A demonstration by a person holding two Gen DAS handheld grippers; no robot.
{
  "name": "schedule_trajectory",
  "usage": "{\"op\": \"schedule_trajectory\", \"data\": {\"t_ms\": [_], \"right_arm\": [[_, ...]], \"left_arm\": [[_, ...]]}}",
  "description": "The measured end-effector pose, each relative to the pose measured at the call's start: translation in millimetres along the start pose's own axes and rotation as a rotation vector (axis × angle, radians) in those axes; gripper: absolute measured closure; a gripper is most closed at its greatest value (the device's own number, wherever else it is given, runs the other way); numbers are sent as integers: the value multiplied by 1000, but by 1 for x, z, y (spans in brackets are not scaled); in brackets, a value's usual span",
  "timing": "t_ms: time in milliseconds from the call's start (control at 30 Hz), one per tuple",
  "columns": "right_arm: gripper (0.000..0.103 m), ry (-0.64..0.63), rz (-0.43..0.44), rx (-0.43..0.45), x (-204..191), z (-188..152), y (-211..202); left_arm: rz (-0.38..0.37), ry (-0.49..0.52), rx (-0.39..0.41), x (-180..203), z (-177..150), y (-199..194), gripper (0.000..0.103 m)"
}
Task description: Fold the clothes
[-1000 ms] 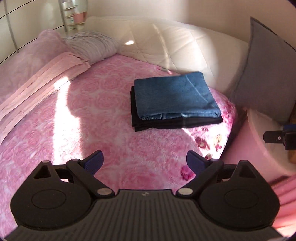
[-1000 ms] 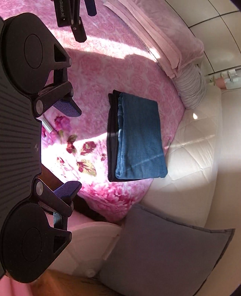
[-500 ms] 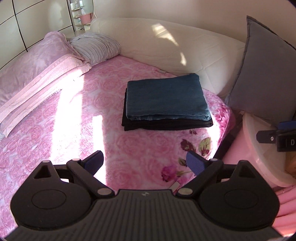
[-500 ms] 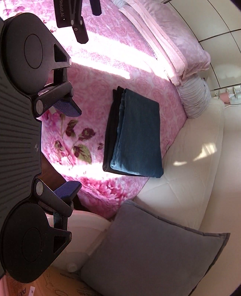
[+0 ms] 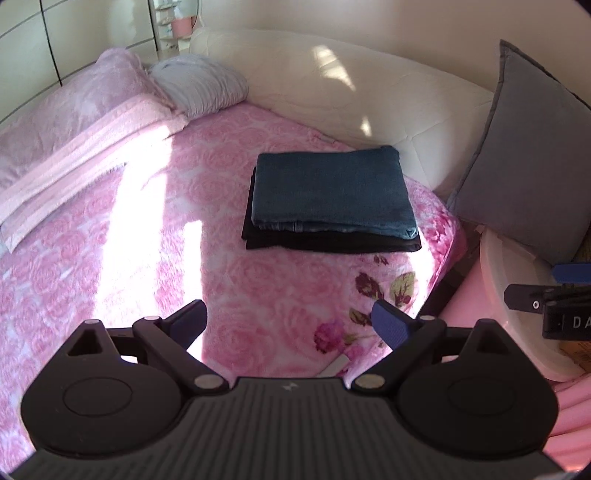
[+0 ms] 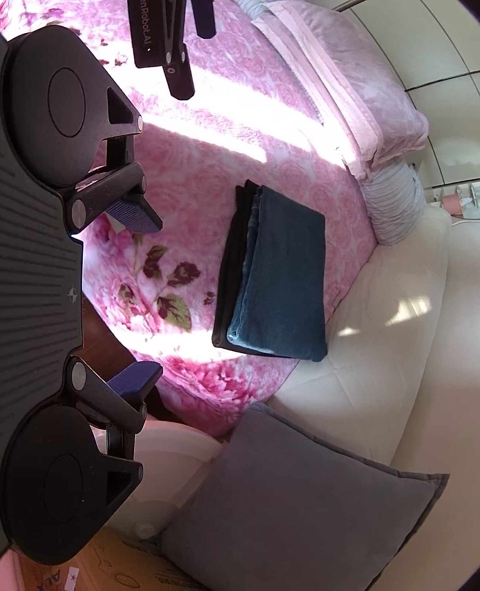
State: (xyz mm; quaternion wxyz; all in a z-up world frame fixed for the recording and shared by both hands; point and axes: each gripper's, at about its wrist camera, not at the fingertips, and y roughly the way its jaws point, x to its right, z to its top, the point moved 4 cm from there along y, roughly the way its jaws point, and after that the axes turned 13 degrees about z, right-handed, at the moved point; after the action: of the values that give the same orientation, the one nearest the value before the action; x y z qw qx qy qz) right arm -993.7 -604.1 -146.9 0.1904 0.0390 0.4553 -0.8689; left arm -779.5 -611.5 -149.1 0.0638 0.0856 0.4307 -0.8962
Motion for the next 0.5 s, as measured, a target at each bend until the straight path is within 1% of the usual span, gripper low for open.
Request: {"op": "schedule_trajectory", "data": {"t_ms": [233, 500], "right_arm": [[24, -16, -6, 18, -8, -1, -2], [24, -9, 3, 2, -8, -1, 2]], "left_arm": [[9, -1, -32, 2, -6, 4, 9], [2, -5, -30, 7, -3, 4, 8]]}}
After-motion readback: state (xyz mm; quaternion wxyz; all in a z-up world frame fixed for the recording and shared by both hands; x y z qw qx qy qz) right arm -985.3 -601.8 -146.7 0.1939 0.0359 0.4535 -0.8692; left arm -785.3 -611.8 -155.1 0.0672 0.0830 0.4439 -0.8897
